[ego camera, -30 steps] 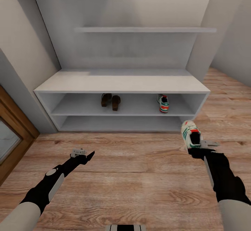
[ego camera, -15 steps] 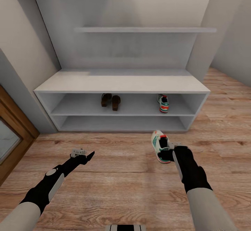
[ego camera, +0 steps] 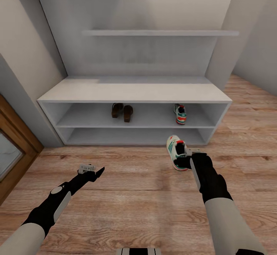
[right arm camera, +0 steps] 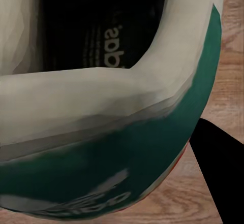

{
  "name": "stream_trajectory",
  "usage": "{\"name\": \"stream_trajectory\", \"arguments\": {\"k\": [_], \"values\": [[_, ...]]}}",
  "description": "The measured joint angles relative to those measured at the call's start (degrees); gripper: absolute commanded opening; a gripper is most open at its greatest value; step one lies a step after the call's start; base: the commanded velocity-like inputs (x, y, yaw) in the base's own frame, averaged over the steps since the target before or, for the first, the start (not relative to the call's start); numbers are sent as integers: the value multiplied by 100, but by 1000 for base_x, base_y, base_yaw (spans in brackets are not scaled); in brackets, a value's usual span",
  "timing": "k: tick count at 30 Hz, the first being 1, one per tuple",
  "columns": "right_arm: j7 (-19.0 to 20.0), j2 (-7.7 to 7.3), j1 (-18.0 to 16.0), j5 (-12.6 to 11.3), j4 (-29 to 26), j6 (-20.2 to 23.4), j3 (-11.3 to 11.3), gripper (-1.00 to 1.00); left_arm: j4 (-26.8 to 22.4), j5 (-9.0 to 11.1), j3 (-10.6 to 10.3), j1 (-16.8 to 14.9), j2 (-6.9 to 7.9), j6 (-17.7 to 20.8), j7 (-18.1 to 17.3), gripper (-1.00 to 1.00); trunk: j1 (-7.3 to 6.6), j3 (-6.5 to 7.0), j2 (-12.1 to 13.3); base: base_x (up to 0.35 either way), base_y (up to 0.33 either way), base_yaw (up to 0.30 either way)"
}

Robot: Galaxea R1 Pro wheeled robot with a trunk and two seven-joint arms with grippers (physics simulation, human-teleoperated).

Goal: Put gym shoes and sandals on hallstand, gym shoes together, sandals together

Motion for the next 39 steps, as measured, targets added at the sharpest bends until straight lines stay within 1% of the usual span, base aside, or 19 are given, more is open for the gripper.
{"name": "stream_trajectory", "arguments": {"k": [4, 5, 6, 8, 10, 12, 15, 28, 31, 32, 34, 35, 37, 39], "values": [[-11, 5, -2, 11, 5, -101, 3, -100, 0, 0, 0, 0, -1, 0, 0, 100, 0, 0, 0, 0, 0, 0], [-16, 6, -2, 8, 9, -204, 3, -100, 0, 0, -2, 0, -1, 0, 0, 100, 0, 0, 0, 0, 0, 0], [-20, 8, -2, 0, 16, -469, 3, -100, 0, 0, -3, 0, -1, 0, 0, 100, 0, 0, 0, 0, 0, 0], [-24, 9, -2, -2, 40, -850, 20, -100, 0, 0, -4, 0, -1, 0, 0, 100, 0, 0, 0, 0, 0, 0], [-30, 8, -1, 1, 137, -1024, 35, -100, 0, 0, -2, 0, -1, 0, 0, 100, 0, 0, 0, 0, 0, 0], [-29, 1, 0, -8, 412, -1158, 50, -100, 1, 0, -4, 0, -1, 0, 0, 100, 1, 0, 0, 0, 0, 0], [-27, -2, -1, -11, 519, -1199, 61, -100, 0, 0, -6, 0, -1, 0, 0, 100, 0, 0, 0, 0, 0, 0], [-19, 2, -2, 21, 530, -1205, 75, -100, 6, 4, 0, 0, 10, -6, -19, 100, 0, 0, 0, 0, 0, 0], [-27, 0, -2, 21, 529, -1201, 75, -100, 51, 4, 2, 0, 52, -15, -194, 100, 0, 0, 0, 0, 0, 0], [-28, 2, -2, 18, 529, -1200, 75, -100, 105, 1, 6, 0, 113, -40, -359, 100, 0, 0, 0, 0, 0, 0], [-31, 1, -2, 19, 529, -1200, 75, -100, 294, 3, 15, 0, 325, -235, -995, 100, 0, 0, 0, 0, 0, 0], [-31, 0, -2, 21, 529, -1200, 75, -100, 343, 4, 17, 0, 381, -304, -1192, 100, 0, 0, 0, 0, 0, 0], [-31, 0, -2, 19, 529, -1200, 75, -100, 493, 5, 27, 0, 562, -571, -2048, 100, 0, 0, 0, 0, 0, 0], [-32, -1, -2, 20, 529, -1200, 74, -100, 585, 0, 34, 1, 676, -728, -2879, 100, 0, 0, 0, 0, 0, 0]]}}
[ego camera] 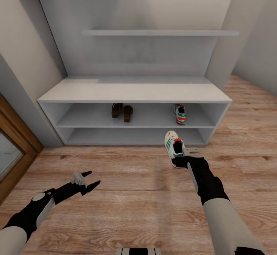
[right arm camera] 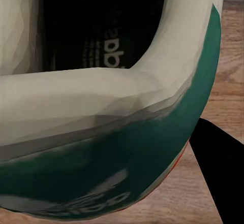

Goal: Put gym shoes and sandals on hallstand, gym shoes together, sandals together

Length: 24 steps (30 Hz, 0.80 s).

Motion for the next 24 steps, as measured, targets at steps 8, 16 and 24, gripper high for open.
{"name": "stream_trajectory", "arguments": {"k": [8, 16, 24], "values": [[-2, -1, 0, 0, 0, 0, -7, -100, 44, -17, 4, 0, 74, -108, -828, 100, 0, 0, 0, 4, 0, 0], [-1, -1, 0, 0, -2, 2, -17, -100, 29, -19, -10, 0, 62, -109, -867, 100, -3, 0, 0, 241, 0, 0], [-1, -6, 0, 2, -25, 42, -18, -100, 22, -23, -20, 0, 60, -113, -868, 100, 0, 0, 0, 44, 0, 0]]}}
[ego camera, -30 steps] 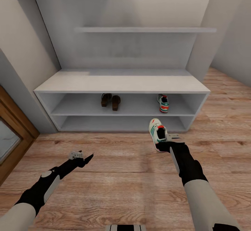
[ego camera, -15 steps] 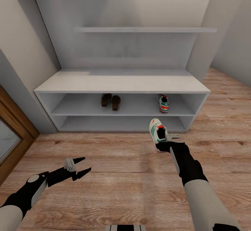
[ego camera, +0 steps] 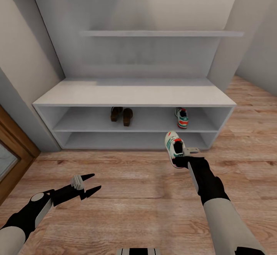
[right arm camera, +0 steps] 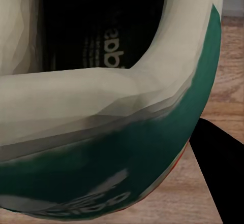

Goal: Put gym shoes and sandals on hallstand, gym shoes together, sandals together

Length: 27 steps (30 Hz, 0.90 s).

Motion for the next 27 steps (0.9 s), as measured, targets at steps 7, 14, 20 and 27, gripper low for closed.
{"name": "stream_trajectory", "arguments": {"k": [7, 14, 20, 27], "values": [[0, -4, 0, 0, -1, 5, -3, -100, 0, -6, -9, 0, 0, -2, 0, 100, -3, 0, 0, 216, 0, 0], [0, 2, 0, 0, -8, 9, -8, -100, 0, -6, -9, 0, 0, -2, 0, 100, -3, 0, 0, 300, 0, 0], [0, 1, 0, -3, -10, 10, -9, -100, 0, -6, -9, 0, -3, -1, 0, 100, 0, 0, 0, 58, 0, 0], [0, -4, 0, -1, -6, 8, -9, -100, 0, -6, -9, 0, -9, -2, 0, 100, -3, 0, 0, 298, -1, 0]]}}
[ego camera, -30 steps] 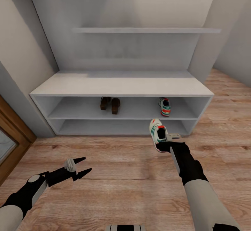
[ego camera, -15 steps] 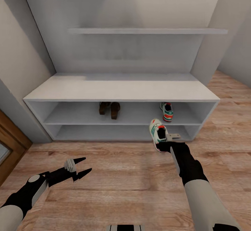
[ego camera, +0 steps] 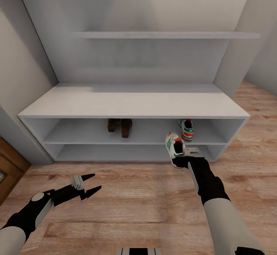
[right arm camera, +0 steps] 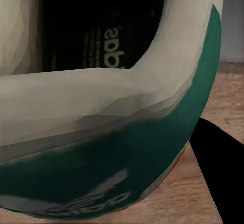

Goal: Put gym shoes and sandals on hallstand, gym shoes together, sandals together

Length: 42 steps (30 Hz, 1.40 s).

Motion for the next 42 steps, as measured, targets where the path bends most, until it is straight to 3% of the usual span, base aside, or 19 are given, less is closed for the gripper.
{"name": "stream_trajectory", "arguments": {"k": [15, 42], "values": [[3, -9, 0, -12, 11, 3, -10, -100, -1, 1, -9, 0, -9, 0, -4, 100, 1, 0, 0, 321, -120, 0], [4, 0, 0, -44, 21, -49, -17, -100, -1, 0, -8, 0, -9, 1, -9, 100, 4, 0, 0, 61, 4, 0]]}}
